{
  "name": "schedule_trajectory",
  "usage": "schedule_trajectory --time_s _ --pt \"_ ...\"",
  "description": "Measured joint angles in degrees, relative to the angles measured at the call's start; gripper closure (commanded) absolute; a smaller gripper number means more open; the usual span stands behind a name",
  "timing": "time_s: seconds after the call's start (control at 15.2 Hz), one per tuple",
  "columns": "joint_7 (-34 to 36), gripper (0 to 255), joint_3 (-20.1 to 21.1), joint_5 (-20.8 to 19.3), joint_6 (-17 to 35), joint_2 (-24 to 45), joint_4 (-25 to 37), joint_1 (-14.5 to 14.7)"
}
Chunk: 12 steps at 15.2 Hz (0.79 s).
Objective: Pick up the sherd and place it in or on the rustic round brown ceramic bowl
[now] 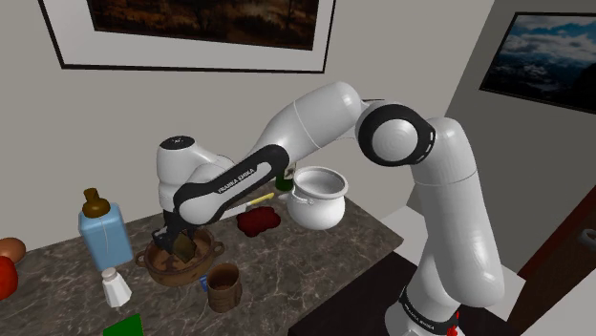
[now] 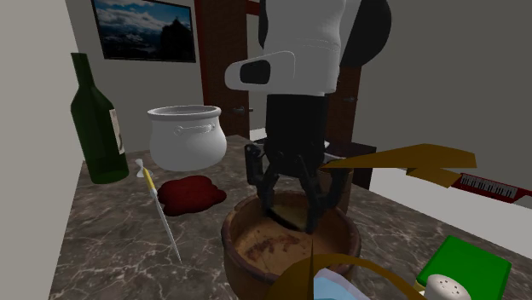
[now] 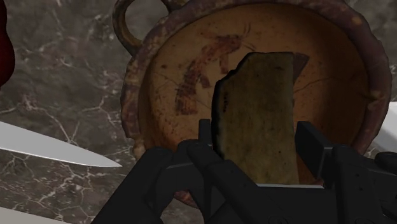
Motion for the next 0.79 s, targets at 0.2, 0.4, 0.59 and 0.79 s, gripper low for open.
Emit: schedule_trajectory --time_s 0.2,0.4,0.59,0.79 --pt "0.0 0 0.0 0.0 0.0 0.0 0.0 0.0" --pt "0.0 0 0.0 0.0 0.0 0.0 0.0 0.0" --pt "-0.7 0 0.7 1.0 -2.8 -2.8 0.0 -0.6" --pt "-1.0 0 1.1 1.6 -4.3 -4.8 -0.3 -0.8"
